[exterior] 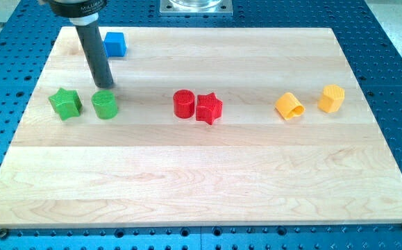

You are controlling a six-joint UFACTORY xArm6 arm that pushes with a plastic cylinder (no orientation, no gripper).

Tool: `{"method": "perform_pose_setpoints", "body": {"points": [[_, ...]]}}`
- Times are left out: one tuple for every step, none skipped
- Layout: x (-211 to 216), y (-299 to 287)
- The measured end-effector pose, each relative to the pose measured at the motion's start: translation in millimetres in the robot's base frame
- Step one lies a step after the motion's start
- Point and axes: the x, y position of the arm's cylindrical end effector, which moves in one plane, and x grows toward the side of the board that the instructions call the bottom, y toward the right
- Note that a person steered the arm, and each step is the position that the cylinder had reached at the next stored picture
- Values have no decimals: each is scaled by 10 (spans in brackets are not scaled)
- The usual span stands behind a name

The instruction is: Move the hexagon to the top of the red circle

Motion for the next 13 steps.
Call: {"method": "perform_pose_setpoints", "body": {"points": [[-226,-719],[-672,-1127],[-887,-308],[-690,907],[-619,63],[-822,-615],[-1199,-405],[-1230,603],[-1041,1625],[-1127,1457],[-1212,1519],[-916,2487],[-620,2835]]}}
